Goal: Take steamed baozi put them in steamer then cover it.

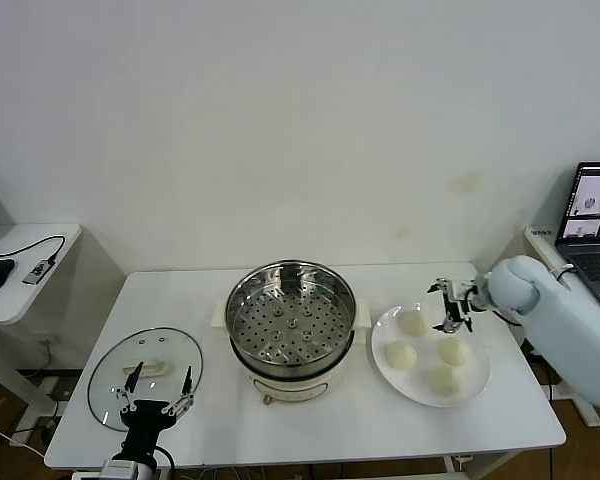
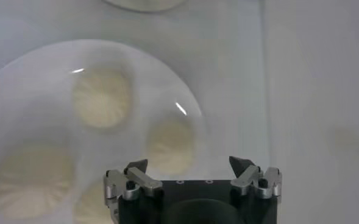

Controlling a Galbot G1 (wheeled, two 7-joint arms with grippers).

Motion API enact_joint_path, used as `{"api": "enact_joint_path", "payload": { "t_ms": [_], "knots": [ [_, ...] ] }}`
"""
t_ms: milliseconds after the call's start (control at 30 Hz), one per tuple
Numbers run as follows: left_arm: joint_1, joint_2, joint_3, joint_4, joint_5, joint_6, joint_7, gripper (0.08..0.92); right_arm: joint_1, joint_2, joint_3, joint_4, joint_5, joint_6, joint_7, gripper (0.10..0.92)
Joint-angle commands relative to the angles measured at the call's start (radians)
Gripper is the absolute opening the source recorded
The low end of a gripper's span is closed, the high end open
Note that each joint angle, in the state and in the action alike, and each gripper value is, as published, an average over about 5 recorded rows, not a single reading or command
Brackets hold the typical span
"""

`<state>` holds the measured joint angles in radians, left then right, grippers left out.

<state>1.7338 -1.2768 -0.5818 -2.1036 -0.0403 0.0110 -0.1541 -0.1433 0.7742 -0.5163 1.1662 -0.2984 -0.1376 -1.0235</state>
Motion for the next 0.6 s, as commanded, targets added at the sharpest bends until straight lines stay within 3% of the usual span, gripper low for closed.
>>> {"api": "enact_joint_path", "payload": {
  "t_ms": [33,600],
  "knots": [
    [0.0,0.002,-0.017,0.0,0.0,0.0,-0.001,0.823,0.138,0.093,-0.167,-0.155,-0.033,-0.007,-0.067,0.823],
    [-0.008,0.019,-0.017,0.005,-0.025,0.0,0.001,0.823,0.082,0.163,-0.111,-0.237,-0.052,-0.033,-0.036,0.793]
  ]
}}
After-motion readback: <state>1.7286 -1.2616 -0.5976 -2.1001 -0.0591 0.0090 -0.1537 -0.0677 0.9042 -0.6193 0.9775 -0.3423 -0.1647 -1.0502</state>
